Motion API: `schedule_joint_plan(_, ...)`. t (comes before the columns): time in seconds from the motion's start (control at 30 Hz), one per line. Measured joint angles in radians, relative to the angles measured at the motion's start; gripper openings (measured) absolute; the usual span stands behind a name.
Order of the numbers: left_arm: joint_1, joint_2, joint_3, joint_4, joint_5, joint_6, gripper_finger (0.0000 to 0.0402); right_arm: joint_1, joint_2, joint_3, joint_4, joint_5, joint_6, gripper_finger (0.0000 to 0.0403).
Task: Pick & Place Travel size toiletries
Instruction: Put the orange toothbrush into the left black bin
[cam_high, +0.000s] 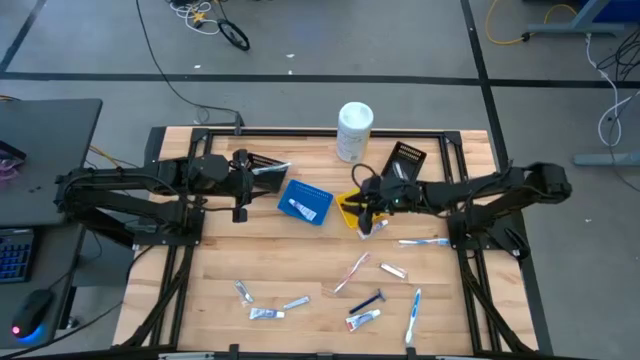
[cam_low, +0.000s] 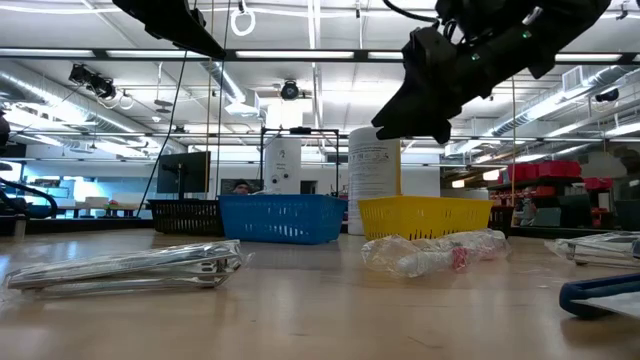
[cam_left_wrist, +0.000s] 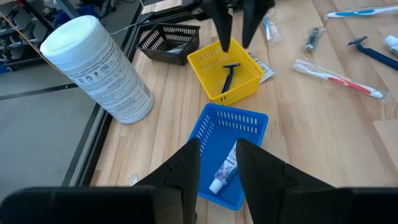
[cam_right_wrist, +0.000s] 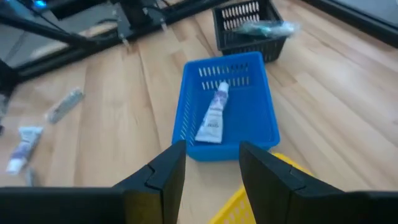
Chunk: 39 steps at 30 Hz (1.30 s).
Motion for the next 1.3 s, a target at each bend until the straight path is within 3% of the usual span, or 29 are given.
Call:
schedule_joint_plan(0.13, 0.0, 0.0, 0.0, 0.0, 0.0, 0.0, 0.0112, 0.042, 0.039, 0.0, 0.012, 0.051, 0.04, 0.0158)
schedule_joint_plan(0.37, 0.0, 0.0, 0.0, 0.0, 0.0, 0.0, 0.0112, 0.079, 0.117, 0.0, 0.071, 0.043, 0.097, 0.0158)
schedule_joint_plan(0.77, 0.0, 0.0, 0.0, 0.0, 0.0, 0.0, 0.0112, 0.086, 0.173, 0.0, 0.084, 0.043, 0.091, 0.0158)
schedule_joint_plan(0.93, 0.0, 0.0, 0.0, 0.0, 0.0, 0.0, 0.0112, 0.086, 0.173, 0.0, 0.083, 0.041, -0.001, 0.0158)
schedule_joint_plan(1.3, 0.0, 0.0, 0.0, 0.0, 0.0, 0.0, 0.0112, 0.09, 0.168, 0.0, 0.061, -0.147, -0.066, 0.0158)
